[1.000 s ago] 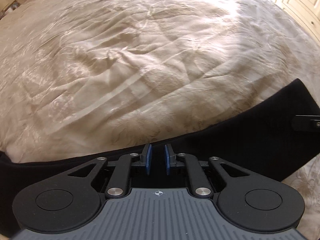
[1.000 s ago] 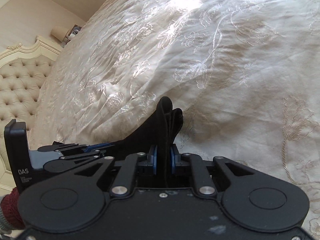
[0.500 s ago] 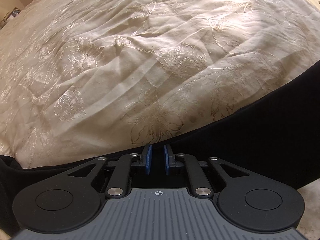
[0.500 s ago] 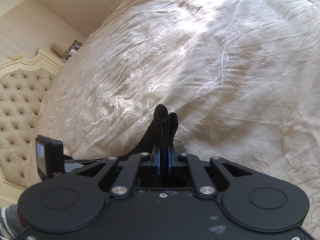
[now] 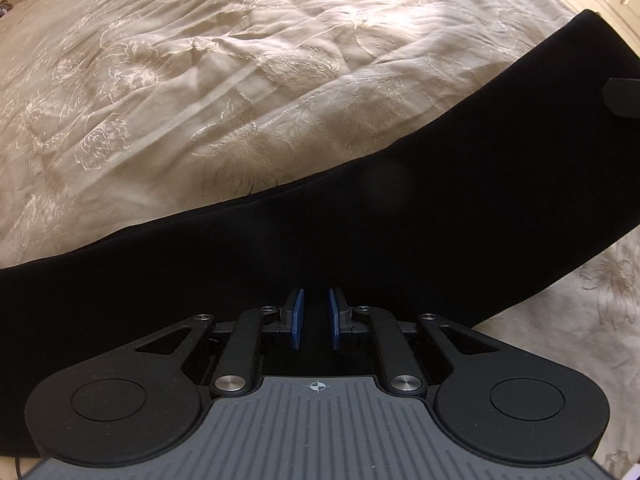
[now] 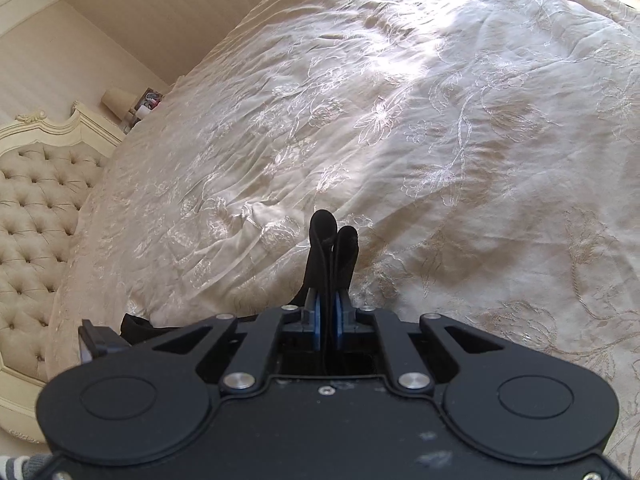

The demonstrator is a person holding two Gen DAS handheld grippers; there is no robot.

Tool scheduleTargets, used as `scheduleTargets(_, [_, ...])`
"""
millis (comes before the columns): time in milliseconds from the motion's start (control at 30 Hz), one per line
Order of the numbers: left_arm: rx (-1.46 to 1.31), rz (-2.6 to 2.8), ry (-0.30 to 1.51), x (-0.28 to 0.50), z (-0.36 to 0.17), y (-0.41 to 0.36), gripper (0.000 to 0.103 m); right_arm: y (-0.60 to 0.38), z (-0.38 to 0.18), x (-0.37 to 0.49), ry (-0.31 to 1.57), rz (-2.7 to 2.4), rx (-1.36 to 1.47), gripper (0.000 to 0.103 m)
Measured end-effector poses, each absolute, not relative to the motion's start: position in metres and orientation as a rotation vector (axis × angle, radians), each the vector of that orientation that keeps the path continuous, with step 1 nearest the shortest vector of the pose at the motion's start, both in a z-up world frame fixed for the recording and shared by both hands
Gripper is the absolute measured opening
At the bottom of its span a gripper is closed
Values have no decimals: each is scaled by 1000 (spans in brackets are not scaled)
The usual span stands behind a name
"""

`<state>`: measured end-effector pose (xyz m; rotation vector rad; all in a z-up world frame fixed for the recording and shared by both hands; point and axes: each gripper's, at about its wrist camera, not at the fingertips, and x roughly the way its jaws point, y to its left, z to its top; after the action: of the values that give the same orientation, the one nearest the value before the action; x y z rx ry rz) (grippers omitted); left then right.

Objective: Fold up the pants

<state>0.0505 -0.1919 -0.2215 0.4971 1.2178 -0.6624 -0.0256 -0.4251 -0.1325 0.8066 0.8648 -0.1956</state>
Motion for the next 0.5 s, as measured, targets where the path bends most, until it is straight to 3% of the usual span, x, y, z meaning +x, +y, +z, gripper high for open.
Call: scheduleTargets(500, [325,-484,1221,121,-183,-50,14,-309,-75,14,808,-156,734,9])
